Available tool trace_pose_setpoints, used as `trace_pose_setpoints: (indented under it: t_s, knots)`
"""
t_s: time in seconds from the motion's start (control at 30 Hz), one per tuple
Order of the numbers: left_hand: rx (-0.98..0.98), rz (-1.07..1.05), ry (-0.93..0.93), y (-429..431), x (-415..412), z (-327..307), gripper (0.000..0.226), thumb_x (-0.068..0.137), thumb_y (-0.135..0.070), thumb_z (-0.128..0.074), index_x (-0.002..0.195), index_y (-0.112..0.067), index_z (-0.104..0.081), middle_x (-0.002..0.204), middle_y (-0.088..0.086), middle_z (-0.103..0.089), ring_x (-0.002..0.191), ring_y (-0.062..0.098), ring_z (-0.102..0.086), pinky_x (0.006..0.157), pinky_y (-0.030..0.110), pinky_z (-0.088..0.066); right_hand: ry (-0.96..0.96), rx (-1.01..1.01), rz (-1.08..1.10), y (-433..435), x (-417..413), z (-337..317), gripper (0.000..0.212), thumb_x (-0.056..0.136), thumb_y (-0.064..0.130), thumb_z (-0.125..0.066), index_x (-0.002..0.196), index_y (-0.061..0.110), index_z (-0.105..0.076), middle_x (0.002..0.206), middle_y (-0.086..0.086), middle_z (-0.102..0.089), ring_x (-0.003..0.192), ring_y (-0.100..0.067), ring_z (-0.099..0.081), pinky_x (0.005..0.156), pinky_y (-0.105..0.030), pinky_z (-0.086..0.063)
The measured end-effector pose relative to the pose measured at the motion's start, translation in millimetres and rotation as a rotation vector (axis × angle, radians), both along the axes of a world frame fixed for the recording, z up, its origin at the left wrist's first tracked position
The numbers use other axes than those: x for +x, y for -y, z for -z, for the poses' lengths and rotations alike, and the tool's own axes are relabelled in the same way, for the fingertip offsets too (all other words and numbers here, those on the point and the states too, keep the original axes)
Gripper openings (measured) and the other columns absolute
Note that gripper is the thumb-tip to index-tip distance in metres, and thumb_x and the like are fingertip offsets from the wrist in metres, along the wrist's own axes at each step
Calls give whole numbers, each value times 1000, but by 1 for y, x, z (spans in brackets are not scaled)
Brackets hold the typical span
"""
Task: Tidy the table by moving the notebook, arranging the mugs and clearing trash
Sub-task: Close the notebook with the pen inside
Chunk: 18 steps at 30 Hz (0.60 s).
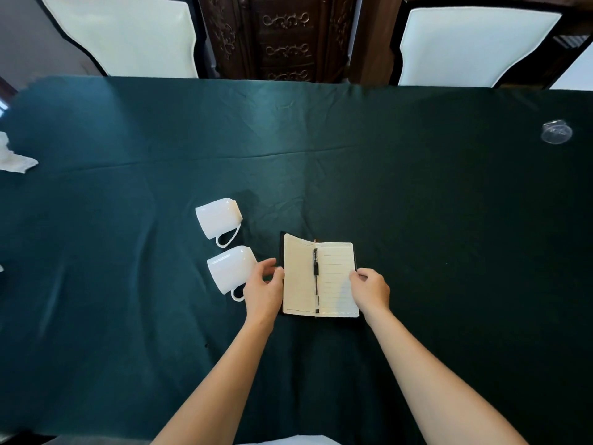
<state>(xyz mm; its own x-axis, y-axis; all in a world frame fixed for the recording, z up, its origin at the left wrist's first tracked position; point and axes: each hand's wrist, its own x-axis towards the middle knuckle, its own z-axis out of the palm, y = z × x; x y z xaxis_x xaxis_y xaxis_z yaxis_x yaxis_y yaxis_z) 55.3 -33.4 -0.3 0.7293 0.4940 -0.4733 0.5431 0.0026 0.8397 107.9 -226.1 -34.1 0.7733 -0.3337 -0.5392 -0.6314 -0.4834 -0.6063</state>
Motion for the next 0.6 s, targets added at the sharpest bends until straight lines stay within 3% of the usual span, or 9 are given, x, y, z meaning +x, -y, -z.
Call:
trace_pose_setpoints:
  t_s: [0.07,0.17,0.27,0.33,0.43,0.6]
  knots:
    - [-63,54,25,9,5,-2,24,99,-24,-56,114,-23,-75,107,-2,-78,103,21,-72,91,43,-61,-29,177,155,4,1,1,40,96,32,-52,93,-6,-66,96,-26,-68,87,-38,-63,83,-49,-55]
    - [-81,231,-18,31,8,-5,27,101,-20,-54,115,-22,-78,102,5,-80,93,21,-73,87,46,-63,-97,353,256,11,4,4,53,99,41,-52,111,-9,-64,114,-23,-72,108,-40,-69,101,-55,-53]
    - [60,472,-151,54,2,5,31,100,-17,-55,122,-19,-76,115,7,-76,105,23,-71,94,36,-58,-126,490,260,15,3,1,45,97,46,-59,98,3,-74,108,-16,-76,104,-36,-72,97,-49,-57]
    - [135,556,-197,62,-4,9,32,100,-15,-54,125,-17,-74,130,1,-72,116,21,-67,94,22,-50,-140,487,182,20,-2,7,36,84,49,-73,86,13,-75,100,-8,-80,98,-28,-75,96,-49,-58]
    - [210,592,-195,68,-8,8,33,101,-15,-53,130,-14,-71,133,1,-70,120,16,-64,91,16,-42,-113,463,104,29,-12,23,35,65,39,-86,91,18,-77,95,-3,-82,92,-26,-78,91,-51,-61]
    - [178,577,-230,66,-18,6,37,101,-20,-56,135,-17,-69,135,-1,-70,122,15,-64,98,18,-44,-105,524,155,26,-18,15,25,79,14,-83,102,16,-74,98,-8,-80,91,-30,-78,90,-51,-62]
